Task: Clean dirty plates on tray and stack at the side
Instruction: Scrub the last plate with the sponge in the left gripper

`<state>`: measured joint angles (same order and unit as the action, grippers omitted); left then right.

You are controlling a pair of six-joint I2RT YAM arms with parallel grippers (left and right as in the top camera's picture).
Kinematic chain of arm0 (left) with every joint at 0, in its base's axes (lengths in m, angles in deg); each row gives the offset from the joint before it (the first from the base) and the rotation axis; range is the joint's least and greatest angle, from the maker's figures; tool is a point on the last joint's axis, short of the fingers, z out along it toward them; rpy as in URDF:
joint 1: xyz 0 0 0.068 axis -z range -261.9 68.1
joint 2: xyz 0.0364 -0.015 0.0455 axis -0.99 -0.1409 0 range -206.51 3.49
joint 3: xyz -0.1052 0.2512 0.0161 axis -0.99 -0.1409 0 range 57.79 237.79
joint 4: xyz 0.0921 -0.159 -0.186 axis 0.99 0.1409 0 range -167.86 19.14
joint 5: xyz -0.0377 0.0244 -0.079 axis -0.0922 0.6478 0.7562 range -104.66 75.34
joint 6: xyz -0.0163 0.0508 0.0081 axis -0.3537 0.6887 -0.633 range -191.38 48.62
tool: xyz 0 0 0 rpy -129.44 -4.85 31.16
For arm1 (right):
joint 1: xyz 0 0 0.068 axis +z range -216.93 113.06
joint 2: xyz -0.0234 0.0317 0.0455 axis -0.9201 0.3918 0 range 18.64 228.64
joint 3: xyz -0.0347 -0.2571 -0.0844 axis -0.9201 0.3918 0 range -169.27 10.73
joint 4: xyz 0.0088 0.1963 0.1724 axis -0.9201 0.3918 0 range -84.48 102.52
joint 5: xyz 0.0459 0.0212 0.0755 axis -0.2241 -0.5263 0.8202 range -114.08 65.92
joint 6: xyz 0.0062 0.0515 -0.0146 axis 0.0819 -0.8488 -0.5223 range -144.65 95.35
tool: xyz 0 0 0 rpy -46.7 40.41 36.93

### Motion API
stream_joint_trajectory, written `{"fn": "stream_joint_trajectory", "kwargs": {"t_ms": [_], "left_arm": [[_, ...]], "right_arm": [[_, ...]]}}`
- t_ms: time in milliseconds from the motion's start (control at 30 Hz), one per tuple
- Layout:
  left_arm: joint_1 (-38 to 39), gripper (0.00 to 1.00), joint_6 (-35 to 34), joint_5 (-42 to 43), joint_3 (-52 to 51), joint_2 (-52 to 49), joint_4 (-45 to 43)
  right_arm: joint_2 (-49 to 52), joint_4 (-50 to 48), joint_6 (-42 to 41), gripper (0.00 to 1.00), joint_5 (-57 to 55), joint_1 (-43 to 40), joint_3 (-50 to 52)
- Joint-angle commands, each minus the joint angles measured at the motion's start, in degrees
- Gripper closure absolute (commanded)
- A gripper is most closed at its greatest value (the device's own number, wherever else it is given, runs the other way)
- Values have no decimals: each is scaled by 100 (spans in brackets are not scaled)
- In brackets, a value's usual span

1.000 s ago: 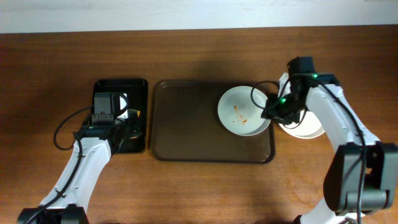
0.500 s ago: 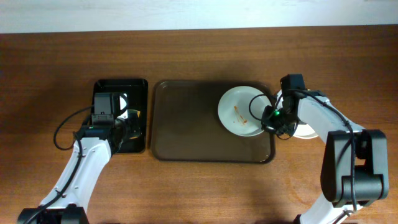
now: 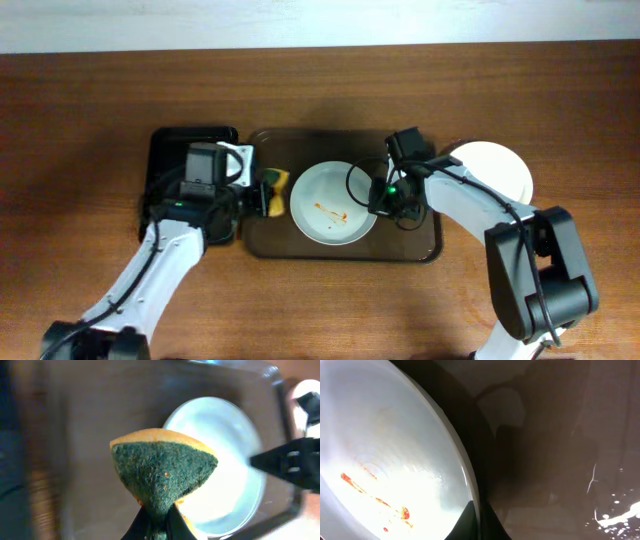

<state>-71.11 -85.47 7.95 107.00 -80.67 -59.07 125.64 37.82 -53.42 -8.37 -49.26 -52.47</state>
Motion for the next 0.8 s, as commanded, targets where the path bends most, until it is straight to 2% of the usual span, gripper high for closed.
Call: {"fn": "stream_joint_trajectory", "kwargs": {"t_ms": [0,67,133,167,467,700,767], "left_arm": [[402,100,-942,1102,-4,-542,-682],[619,100,-1462,1593,-4,-1032,-1213],[802,100,-1602,2398,-4,-1569,-1952],[859,100,-1703,2441,-4,-1716,-2061],[1248,100,-2691,2190,-4,-2330,-2734],[1506,100,-2811,2105,-4,-2492,-3169],[1692,100,-2813,1681,-4,-2492,-3171]], "right_arm": [[42,2,-114,96,-94,28,63],[42,2,-114,96,-94,28,63],[42,7,-114,95,-96,28,63],[42,7,-114,95,-94,28,63],[42,37,-114,95,-92,28,63],[42,44,-114,95,-92,33,63],[42,44,-114,96,-90,33,63]]}}
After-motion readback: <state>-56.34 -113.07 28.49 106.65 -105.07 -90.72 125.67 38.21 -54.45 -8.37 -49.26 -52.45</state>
